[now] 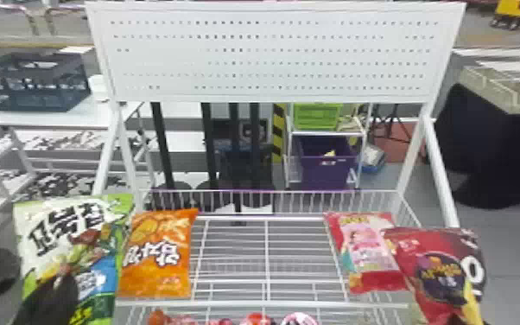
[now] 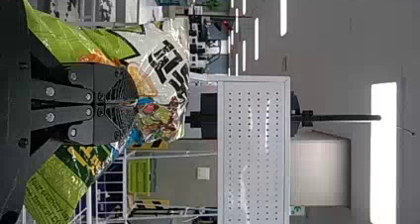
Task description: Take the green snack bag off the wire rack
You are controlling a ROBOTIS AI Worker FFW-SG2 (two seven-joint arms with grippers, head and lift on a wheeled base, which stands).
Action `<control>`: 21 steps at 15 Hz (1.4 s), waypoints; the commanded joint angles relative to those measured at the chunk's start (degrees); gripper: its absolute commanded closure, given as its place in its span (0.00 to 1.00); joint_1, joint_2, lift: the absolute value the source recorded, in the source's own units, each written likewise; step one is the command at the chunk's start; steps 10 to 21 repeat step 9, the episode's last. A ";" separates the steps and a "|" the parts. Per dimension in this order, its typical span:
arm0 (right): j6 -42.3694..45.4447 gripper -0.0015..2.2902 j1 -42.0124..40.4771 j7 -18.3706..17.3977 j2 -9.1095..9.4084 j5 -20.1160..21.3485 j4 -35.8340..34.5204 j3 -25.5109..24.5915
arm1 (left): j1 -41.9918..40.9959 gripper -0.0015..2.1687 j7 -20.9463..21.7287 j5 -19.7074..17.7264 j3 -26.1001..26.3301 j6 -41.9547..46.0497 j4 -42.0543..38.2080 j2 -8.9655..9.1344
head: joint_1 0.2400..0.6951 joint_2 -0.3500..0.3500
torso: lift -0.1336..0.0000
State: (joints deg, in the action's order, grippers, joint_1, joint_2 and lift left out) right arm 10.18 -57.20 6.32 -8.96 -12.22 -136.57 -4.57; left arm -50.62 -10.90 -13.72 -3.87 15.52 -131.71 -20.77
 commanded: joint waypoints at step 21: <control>0.76 0.98 -1.16 0.09 0.00 -0.08 -0.71 -0.35 | -0.97 0.98 -0.08 0.80 0.18 0.86 -0.65 0.21 | 0.57 0.50 | 1.00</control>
